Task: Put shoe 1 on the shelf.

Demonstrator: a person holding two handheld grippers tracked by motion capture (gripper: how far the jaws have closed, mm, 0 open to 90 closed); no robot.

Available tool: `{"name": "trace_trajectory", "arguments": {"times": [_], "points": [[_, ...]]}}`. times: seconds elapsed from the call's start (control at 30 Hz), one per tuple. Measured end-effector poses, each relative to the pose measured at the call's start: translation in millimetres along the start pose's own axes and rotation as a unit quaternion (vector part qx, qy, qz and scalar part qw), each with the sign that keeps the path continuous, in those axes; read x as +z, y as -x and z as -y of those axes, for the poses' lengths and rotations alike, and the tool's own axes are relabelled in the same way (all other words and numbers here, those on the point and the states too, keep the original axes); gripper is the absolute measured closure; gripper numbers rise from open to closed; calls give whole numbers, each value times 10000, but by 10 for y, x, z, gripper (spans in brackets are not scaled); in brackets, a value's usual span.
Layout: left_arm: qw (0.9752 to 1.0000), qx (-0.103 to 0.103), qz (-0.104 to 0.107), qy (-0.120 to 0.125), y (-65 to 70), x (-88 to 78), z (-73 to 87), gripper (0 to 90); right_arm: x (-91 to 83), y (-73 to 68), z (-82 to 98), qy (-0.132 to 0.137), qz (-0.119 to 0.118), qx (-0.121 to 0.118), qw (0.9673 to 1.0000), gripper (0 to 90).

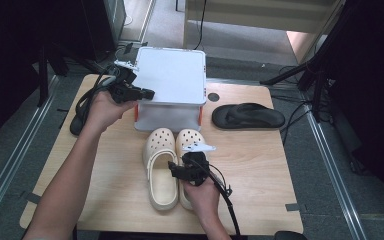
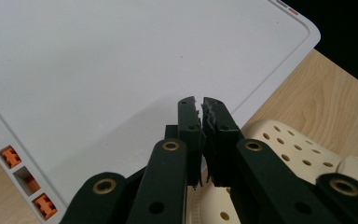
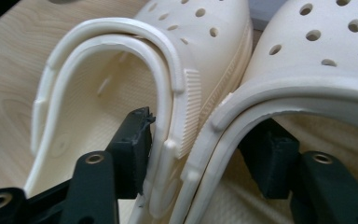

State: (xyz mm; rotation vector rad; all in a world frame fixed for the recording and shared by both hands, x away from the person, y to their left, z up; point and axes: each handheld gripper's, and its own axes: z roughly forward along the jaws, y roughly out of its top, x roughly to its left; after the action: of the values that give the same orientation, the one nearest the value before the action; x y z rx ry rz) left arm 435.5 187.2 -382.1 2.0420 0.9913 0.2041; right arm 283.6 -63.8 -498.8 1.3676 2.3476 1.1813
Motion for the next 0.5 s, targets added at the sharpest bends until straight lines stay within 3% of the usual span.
{"name": "trace_trajectory", "arguments": {"times": [0.17,0.33,0.5], "points": [[10000,38,-35,19,17,10,-1,867,23,-6,-2,14,72,74,9999,518],[10000,36,-28,27,14,10,0,867,5,16,1,19,-8,368,9993,577],[10000,70,-50,7,19,7,2,868,-12,44,-4,-1,-30,510,9987,605]]}}
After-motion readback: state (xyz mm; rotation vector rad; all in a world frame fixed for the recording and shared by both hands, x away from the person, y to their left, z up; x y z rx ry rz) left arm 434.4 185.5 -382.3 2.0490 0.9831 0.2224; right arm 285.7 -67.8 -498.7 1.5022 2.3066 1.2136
